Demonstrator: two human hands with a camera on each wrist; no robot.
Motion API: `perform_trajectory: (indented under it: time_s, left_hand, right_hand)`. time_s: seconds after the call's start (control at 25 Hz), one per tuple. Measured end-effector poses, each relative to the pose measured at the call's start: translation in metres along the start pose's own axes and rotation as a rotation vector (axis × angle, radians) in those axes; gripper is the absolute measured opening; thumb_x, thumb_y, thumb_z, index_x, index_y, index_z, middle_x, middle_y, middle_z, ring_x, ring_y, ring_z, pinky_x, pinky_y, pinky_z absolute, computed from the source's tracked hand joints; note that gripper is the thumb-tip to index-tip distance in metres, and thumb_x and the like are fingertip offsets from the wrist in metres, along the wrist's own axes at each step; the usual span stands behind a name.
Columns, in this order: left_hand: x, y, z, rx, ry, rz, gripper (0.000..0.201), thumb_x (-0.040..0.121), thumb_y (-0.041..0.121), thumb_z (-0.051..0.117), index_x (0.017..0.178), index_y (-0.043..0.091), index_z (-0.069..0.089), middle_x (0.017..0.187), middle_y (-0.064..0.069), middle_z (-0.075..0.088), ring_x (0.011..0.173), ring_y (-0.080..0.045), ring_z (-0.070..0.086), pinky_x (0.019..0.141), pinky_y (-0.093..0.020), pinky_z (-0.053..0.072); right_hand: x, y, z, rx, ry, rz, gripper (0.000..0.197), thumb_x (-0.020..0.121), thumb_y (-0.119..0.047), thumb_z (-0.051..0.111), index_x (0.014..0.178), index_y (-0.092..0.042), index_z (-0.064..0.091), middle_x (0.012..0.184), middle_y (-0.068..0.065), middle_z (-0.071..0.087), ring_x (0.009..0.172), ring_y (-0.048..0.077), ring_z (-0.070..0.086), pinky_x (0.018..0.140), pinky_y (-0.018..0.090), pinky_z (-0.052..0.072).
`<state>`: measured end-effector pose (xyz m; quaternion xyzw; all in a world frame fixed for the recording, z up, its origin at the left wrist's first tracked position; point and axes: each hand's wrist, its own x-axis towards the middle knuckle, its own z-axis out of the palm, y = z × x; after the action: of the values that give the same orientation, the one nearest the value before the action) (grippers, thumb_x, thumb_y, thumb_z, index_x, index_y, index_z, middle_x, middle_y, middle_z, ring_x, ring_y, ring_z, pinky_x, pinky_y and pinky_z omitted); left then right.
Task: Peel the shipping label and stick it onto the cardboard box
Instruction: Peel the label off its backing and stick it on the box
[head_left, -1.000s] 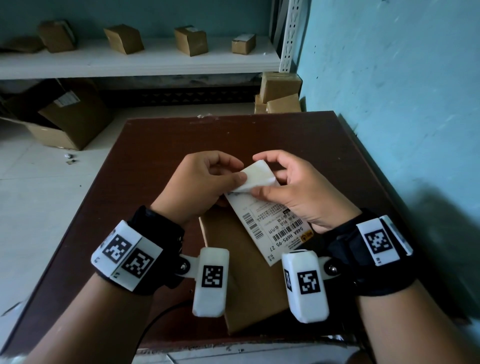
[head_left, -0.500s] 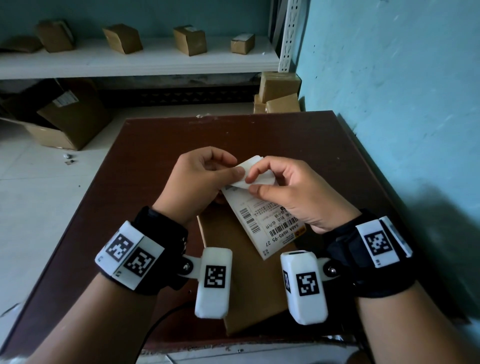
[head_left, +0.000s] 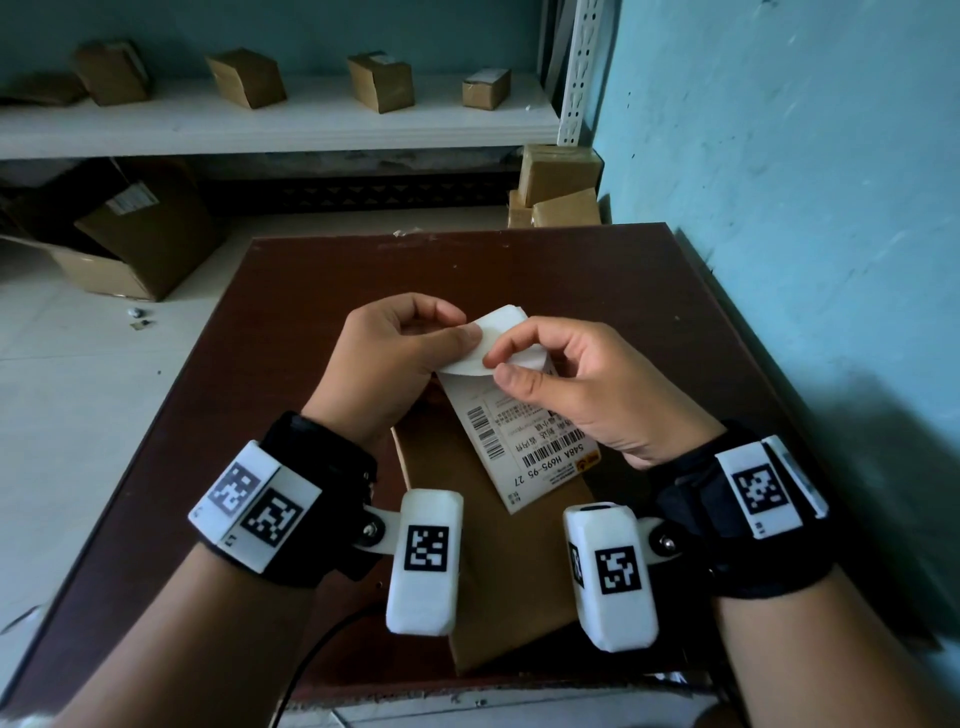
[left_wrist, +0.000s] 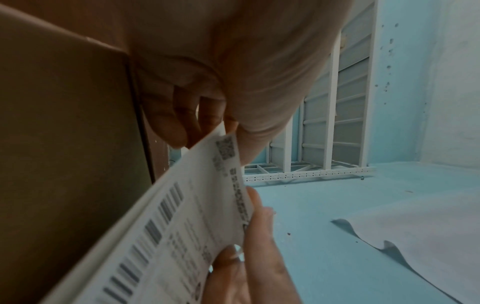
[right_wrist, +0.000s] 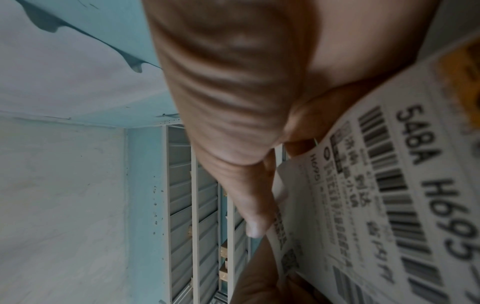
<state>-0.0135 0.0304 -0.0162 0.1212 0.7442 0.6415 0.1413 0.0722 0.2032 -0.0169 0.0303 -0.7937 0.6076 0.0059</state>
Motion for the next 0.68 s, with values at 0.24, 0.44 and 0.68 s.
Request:
perform_trajectory:
  time_s: [0.24,0.44,0.68]
  left_hand:
    - [0.000,-0.002,0.002,0.022,0.020,0.031,0.013,0.082,0.015,0.078,0.090,0.012,0.069,0.080,-0.007,0.073,0.069,-0.017,0.069,0.068,-0.035,0.058]
    - [-0.001,-0.001,0.005,0.051,-0.017,0.050,0.013,0.087,0.024,0.073,0.095,0.013,0.069,0.084,-0.008,0.075,0.070,-0.022,0.071,0.065,-0.037,0.059]
    - [0.002,-0.003,0.006,0.064,-0.025,0.021,0.013,0.092,0.025,0.068,0.097,0.013,0.069,0.071,-0.001,0.071,0.062,-0.013,0.067,0.052,-0.027,0.055]
  right_hand:
    - [0.002,0.002,0.000,-0.009,-0.006,-0.013,0.019,0.089,-0.039,0.068,0.095,-0.021,0.071,0.096,0.014,0.072,0.092,0.040,0.068,0.082,0.051,0.056]
    - [0.005,0.010,0.000,-0.021,0.093,-0.041,0.002,0.091,-0.016,0.070,0.090,-0.017,0.068,0.089,-0.005,0.071,0.085,0.013,0.069,0.078,0.034,0.058]
    - [0.005,0.009,-0.002,0.049,0.188,-0.041,0.009,0.092,-0.007,0.067,0.091,-0.016,0.067,0.099,0.014,0.073,0.094,0.031,0.072,0.085,0.052,0.059]
